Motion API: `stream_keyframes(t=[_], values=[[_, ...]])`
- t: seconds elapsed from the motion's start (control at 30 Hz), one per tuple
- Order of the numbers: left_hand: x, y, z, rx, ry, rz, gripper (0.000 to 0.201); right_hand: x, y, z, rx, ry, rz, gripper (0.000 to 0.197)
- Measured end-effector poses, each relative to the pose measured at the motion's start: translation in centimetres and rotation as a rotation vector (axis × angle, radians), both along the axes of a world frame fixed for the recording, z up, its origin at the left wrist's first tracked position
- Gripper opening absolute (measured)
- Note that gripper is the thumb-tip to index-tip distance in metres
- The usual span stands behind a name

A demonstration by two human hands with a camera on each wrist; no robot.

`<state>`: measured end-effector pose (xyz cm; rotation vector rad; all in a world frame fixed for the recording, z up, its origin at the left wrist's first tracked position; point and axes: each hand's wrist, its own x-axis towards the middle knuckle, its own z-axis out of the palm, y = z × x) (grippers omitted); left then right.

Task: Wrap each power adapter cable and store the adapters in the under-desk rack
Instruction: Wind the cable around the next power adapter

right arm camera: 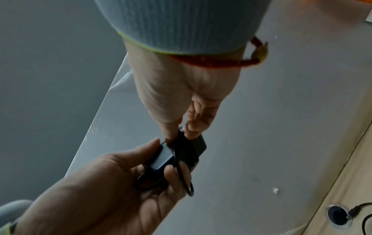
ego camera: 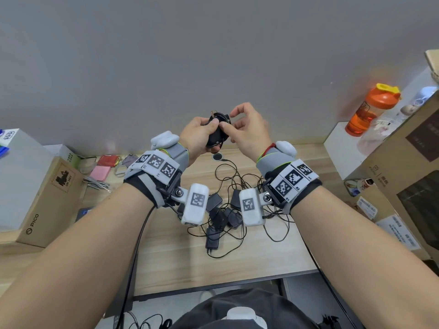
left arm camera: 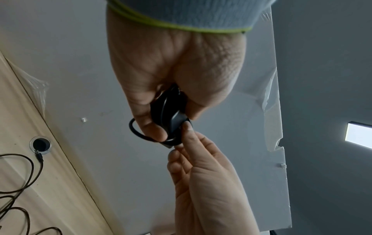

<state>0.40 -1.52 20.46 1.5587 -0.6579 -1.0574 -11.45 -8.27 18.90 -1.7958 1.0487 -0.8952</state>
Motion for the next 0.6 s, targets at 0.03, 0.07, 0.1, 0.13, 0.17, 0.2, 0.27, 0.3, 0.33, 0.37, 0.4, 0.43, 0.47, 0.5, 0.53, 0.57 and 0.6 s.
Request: stream_keyframes(t=[0.03,0.07,0.1,0.13,0.17,0.2,0.27,0.3,0.33,0.37,0.4,0.43,0.47,0.5,0.53,0.57,0.6], values=[[-0.10,0.01,0.01,-0.001,0.001,0.011,0.033,-0.09,0.19,0.06,-0.004,0.012,0.020,0.026],[-0.13,0.02,0.03,-0.003,-0.002,0.024,0.032,-0.16,0.31,0.09,-0.002,0.020,0.043,0.027],[-0.14,0.02,0.07,-0.007,-0.003,0.036,0.030,-0.22,0.44,0.15,0.007,0.022,0.066,0.029],[-0.07,-0.01,0.09,-0.009,-0.003,0.043,0.029,-0.27,0.54,0.19,0.019,0.023,0.083,0.032],[0.02,-0.04,0.06,-0.010,0.002,0.045,0.028,-0.28,0.60,0.19,0.022,0.025,0.091,0.034],[0.07,0.00,0.06,-0.007,0.005,0.039,0.028,-0.29,0.59,0.13,0.014,0.028,0.090,0.035],[0.17,0.15,0.08,0.010,-0.003,0.020,0.031,-0.28,0.48,0.01,-0.002,0.034,0.076,0.034],[0.20,0.21,0.08,0.016,-0.005,0.007,0.032,-0.28,0.39,-0.06,-0.009,0.042,0.065,0.032],[0.24,0.27,0.11,0.022,-0.005,-0.010,0.031,-0.23,0.28,-0.11,-0.014,0.053,0.057,0.030],[0.28,0.33,0.15,0.025,0.000,-0.033,0.029,-0.17,0.23,-0.13,-0.023,0.066,0.055,0.028],[0.29,0.41,0.21,0.028,0.011,-0.054,0.026,-0.18,0.25,-0.12,-0.038,0.082,0.059,0.026],[0.33,0.46,0.25,0.032,0.031,-0.067,0.023,-0.18,0.30,-0.17,-0.056,0.098,0.061,0.025],[0.41,0.46,0.30,0.037,0.052,-0.071,0.022,-0.15,0.34,-0.26,-0.070,0.106,0.056,0.024],[0.49,0.47,0.30,0.042,0.067,-0.065,0.022,-0.14,0.40,-0.31,-0.071,0.102,0.051,0.023],[0.58,0.51,0.28,0.046,0.074,-0.052,0.023,-0.15,0.47,-0.36,-0.057,0.083,0.053,0.022],[0.68,0.55,0.24,0.050,0.073,-0.036,0.025,-0.22,0.50,-0.40,-0.033,0.050,0.069,0.021],[0.84,0.63,0.18,0.052,0.073,-0.020,0.027,-0.35,0.48,-0.44,-0.010,0.018,0.102,0.020]])
